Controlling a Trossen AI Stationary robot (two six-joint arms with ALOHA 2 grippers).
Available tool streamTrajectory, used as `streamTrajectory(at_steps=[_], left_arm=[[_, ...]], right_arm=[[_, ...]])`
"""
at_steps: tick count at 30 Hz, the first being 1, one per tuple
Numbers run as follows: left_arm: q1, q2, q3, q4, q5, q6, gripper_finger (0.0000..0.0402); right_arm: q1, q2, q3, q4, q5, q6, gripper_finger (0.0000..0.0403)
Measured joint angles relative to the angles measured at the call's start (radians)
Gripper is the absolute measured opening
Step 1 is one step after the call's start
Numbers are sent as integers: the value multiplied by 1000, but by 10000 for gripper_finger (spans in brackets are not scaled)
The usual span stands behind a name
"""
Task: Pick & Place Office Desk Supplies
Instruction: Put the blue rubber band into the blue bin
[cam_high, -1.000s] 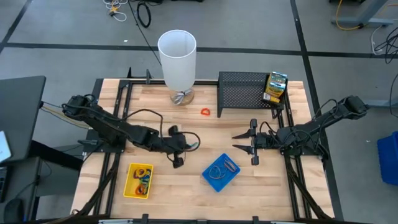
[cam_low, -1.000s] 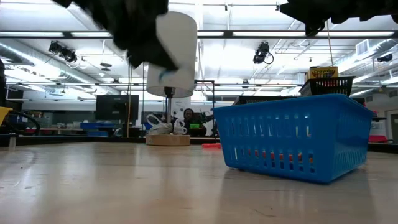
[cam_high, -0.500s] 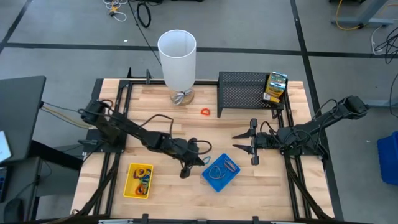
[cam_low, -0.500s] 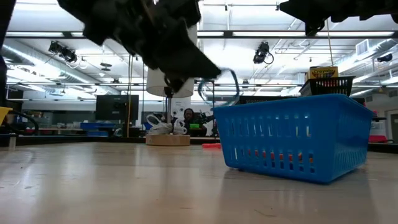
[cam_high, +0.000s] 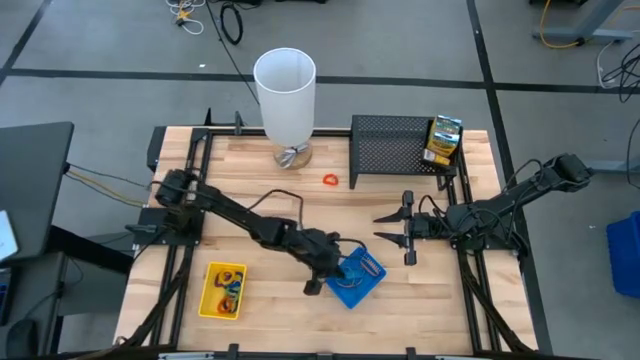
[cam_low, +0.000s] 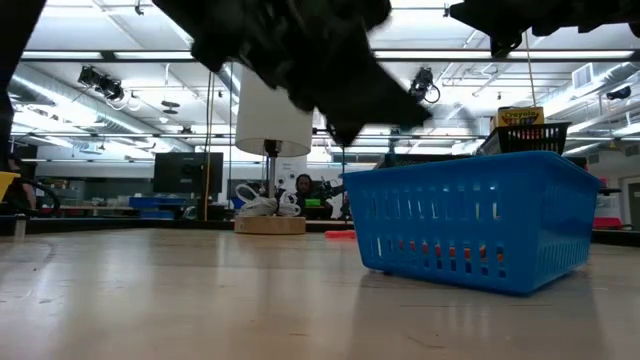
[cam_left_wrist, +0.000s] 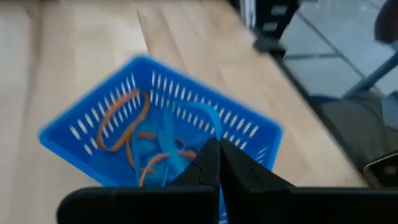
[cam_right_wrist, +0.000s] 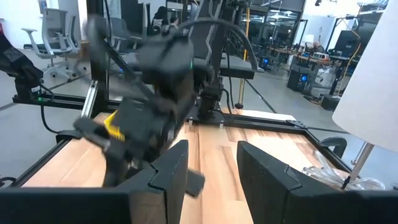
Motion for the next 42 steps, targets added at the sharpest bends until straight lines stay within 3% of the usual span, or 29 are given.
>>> streamTrajectory(at_steps=[9, 18, 27, 32, 38, 42], left_arm=[[0, 89, 58, -89, -21, 13, 29], [-1, 52, 57, -75, -58, 56, 129], [-9, 50, 57, -77, -23, 89, 217], [-44, 50, 57, -80, -88, 161, 226], [-80, 49, 57, -98, -282, 206, 221], [-81, 49, 57, -97, -308, 204, 220]], right_arm=[[0, 0, 0, -18, 0, 6, 148], [0, 0, 0, -22, 0, 6, 148], [0, 0, 0, -24, 0, 14, 148], [0, 0, 0, -24, 0, 14, 148], [0, 0, 0, -24, 0, 14, 148], [0, 0, 0, -24, 0, 14, 148]])
